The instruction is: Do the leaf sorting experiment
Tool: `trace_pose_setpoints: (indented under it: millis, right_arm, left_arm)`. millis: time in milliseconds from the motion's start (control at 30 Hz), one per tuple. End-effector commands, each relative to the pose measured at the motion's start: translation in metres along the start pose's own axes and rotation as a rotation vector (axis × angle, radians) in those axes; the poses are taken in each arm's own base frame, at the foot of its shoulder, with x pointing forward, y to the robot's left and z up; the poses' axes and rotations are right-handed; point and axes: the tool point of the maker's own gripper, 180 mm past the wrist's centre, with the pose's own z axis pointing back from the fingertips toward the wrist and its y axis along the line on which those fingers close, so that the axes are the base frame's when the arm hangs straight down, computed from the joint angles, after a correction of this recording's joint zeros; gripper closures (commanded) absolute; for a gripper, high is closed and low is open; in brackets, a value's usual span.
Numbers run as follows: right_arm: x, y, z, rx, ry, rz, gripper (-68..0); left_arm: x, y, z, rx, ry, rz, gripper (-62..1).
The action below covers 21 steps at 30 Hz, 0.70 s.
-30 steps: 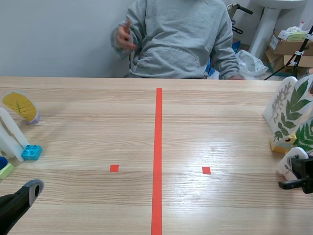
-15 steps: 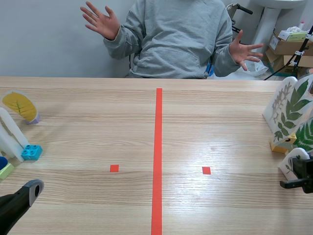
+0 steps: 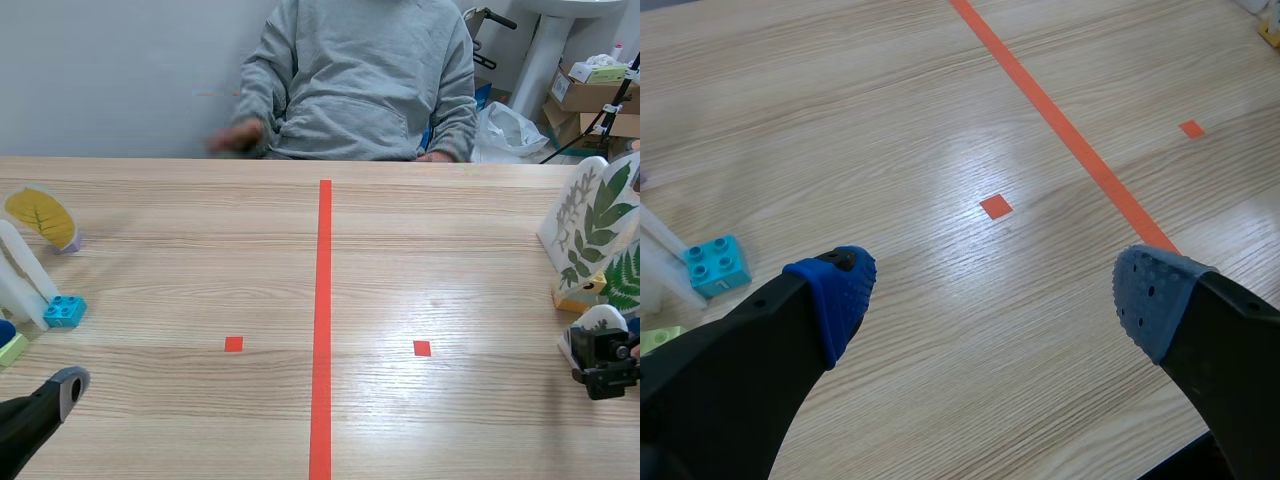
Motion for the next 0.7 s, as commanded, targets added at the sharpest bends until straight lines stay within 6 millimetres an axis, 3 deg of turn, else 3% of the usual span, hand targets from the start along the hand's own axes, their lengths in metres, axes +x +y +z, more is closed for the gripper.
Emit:
trace_pose_setpoints:
  millis: [0,200,400,500,667]
  right_arm:
    - [0.012,-0.004,0.003,-0.003,-0.035,0.006,-42.7]
    - [-0.013,0.002,0.019,0.011,0.007,-0.039,-42.7]
    - [-0.025,0.016,0.061,0.043,0.019,-0.012,-45.0]
    - [-0.024,0.038,0.085,0.139,0.037,0.044,-48.8]
    - [-0.012,0.09,0.12,0.35,0.05,0.174,-49.0]
  left_arm:
    - [0.013,-0.004,-0.002,-0.013,-0.044,-0.001,-51.2]
    - [0.013,-0.004,-0.002,-0.013,-0.044,-0.002,-51.2]
    - [0.013,-0.004,-0.002,-0.013,-0.044,-0.002,-51.2]
    - [0.013,-0.004,-0.002,-0.013,-0.044,-0.002,-51.2]
    - [0.014,-0.004,-0.002,-0.015,-0.047,-0.01,-51.2]
